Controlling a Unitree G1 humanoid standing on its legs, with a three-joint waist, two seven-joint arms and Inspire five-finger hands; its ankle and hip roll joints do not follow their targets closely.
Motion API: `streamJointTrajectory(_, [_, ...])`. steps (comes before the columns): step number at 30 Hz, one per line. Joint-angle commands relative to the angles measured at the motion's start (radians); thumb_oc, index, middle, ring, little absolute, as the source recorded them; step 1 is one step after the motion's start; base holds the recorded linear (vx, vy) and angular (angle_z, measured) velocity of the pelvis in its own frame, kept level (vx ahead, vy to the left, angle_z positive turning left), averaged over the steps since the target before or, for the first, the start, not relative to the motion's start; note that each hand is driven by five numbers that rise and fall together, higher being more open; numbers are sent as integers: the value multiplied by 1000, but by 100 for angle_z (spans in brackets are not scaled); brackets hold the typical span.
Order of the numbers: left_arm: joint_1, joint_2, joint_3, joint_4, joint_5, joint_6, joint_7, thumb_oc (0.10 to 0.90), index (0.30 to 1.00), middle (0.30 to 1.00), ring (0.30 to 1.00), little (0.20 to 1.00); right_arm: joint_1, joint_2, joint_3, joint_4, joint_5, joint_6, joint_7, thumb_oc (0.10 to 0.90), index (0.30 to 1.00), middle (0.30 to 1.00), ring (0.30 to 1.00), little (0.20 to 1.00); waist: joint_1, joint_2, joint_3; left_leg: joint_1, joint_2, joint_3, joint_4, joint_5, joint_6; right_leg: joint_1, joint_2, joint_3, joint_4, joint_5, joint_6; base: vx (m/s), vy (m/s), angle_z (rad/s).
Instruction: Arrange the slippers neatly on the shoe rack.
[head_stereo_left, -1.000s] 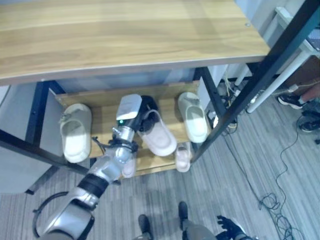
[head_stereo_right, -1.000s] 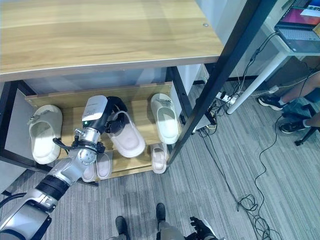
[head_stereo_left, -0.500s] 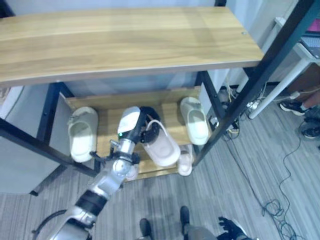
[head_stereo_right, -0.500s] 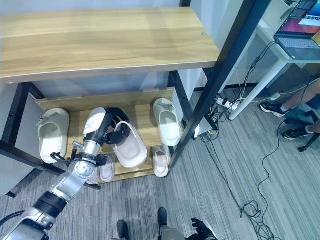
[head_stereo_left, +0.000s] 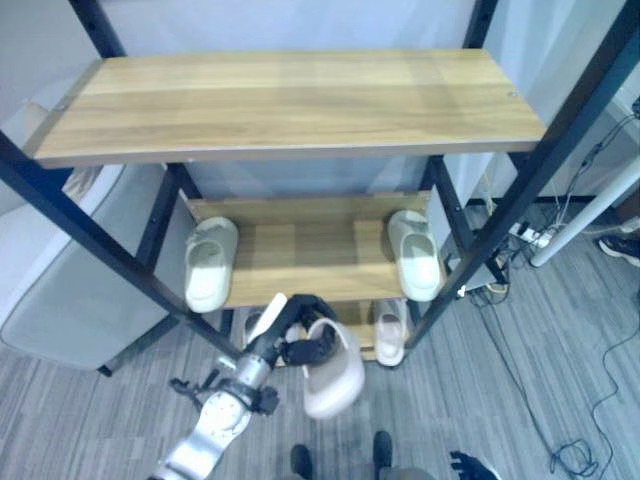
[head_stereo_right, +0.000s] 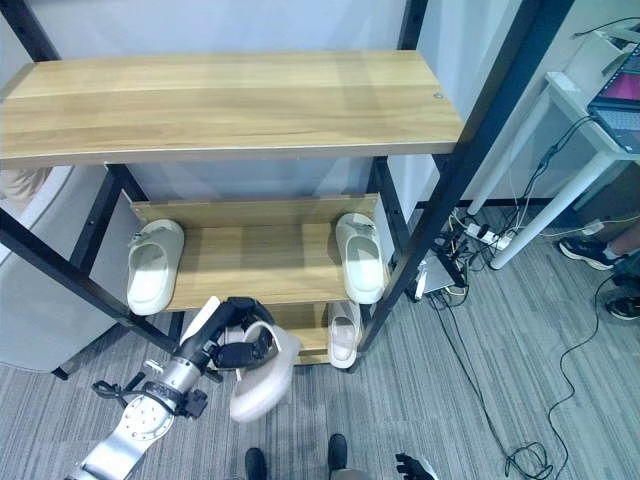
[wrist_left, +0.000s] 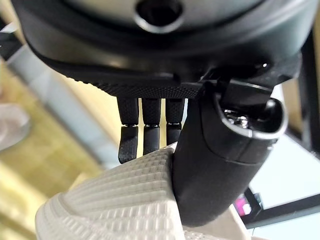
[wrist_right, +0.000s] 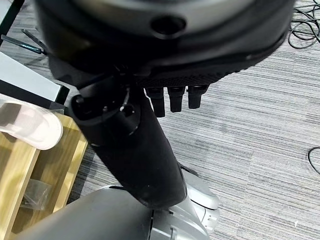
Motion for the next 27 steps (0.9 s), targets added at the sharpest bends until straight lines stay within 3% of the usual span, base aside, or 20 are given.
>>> streamJointTrajectory(1, [-163,7,-16,-39,-33,-77,21,400,300,300,300,300,-57,3,30,-7,33,-31,-15,800,900,900,900,900,5,-8,59,-57,43,-55,80,-95,-30,-21,-38,-15,140,-178,79,-243,-25,15])
streamJointTrajectory(2, [-170,6,-18,-35,-33,-78,22,400,300,300,300,300,-62,3,28,-7,34,-30,-15,800,900,900,900,900,3,-8,61,-71,44,-58,97,-101,-30,-31,-39,-16,152,-183,79,-422,-54,21])
streamJointTrajectory(3, [-219,11,-36,-18,-24,-75,40,400,300,300,300,300,-95,-3,40,-26,50,-34,-25,800,900,900,900,900,3,-15,125,-175,54,-78,205,-118,-31,-118,-45,-12,235,-190,66,-330,-50,26])
streamJointTrajectory(5, [-268,7,-46,2,-8,-74,70,400,300,300,300,300,-123,-11,56,-41,58,-37,-35,800,900,900,900,900,3,-10,144,-283,62,-94,308,-147,-20,-224,-51,-12,335,-210,59,-286,-44,28])
streamJointTrajectory(10, [-377,-6,-51,23,57,-72,167,400,300,300,300,300,-160,-44,67,-142,72,-58,-75,800,900,900,900,900,-6,-3,173,-536,86,-99,544,-200,10,-473,-55,6,552,-271,38,-176,-8,-17])
streamJointTrajectory(13, [-474,9,-34,25,108,-65,242,400,300,300,300,300,-181,-81,65,-258,64,-82,-108,800,900,900,900,900,-27,4,188,-703,112,-111,721,-272,11,-645,-68,29,719,-337,35,-100,30,-8])
streamJointTrajectory(16, [-594,17,-22,43,156,-53,330,400,300,300,300,300,-190,-124,29,-363,65,-103,-143,800,900,900,900,900,-49,22,165,-929,143,-125,897,-311,18,-874,-85,38,895,-385,28,-154,24,-21])
streamJointTrajectory(17, [-594,17,-23,43,156,-53,330,400,300,300,300,300,-189,-125,29,-363,65,-103,-143,800,900,900,900,900,-48,23,160,-935,144,-126,900,-312,18,-880,-85,38,897,-386,27,-42,42,-6])
streamJointTrajectory(18, [-665,39,-11,44,183,-43,381,400,300,300,300,300,-197,-147,3,-420,83,-121,-159,800,900,900,900,900,-63,31,159,-1032,160,-153,1021,-386,14,-976,-91,55,1018,-456,37,49,51,-4])
streamJointTrajectory(21, [-734,60,-2,52,204,-34,431,400,300,300,300,300,-191,-166,-23,-488,96,-141,-174,800,900,900,900,900,-73,40,150,-1130,180,-177,1122,-434,21,-1075,-101,63,1118,-506,34,28,35,-13])
streamJointTrajectory(23, [-849,124,9,60,218,-11,497,400,300,300,300,300,-189,-190,-55,-582,128,-167,-181,800,900,900,900,900,-88,49,151,-1254,188,-205,1266,-485,34,-1202,-102,81,1282,-557,31,44,11,-4])
streamJointTrajectory(24, [-855,125,6,63,217,-12,498,400,300,300,300,300,-189,-189,-58,-584,129,-165,-181,800,900,900,900,900,-87,50,144,-1273,187,-209,1283,-493,34,-1220,-103,82,1298,-565,32,67,8,6])
streamJointTrajectory(25, [-896,154,14,72,226,2,524,400,300,300,300,300,-188,-198,-66,-612,129,-167,-183,800,900,900,900,900,-92,51,149,-1314,190,-213,1341,-520,40,-1266,-105,87,1359,-587,30,135,4,-3])
streamJointTrajectory(26, [-1016,215,-11,108,249,31,580,400,300,300,300,300,-181,-219,-65,-670,142,-189,-181,800,900,900,900,900,-102,53,168,-1407,210,-230,1488,-579,46,-1370,-109,102,1517,-645,30,158,-5,-3])
streamJointTrajectory(27, [-1047,238,-19,117,256,38,592,400,300,300,300,300,-176,-224,-70,-689,147,-195,-178,800,900,900,900,900,-107,53,176,-1433,212,-235,1544,-596,49,-1396,-107,110,1568,-659,30,202,-9,-4])
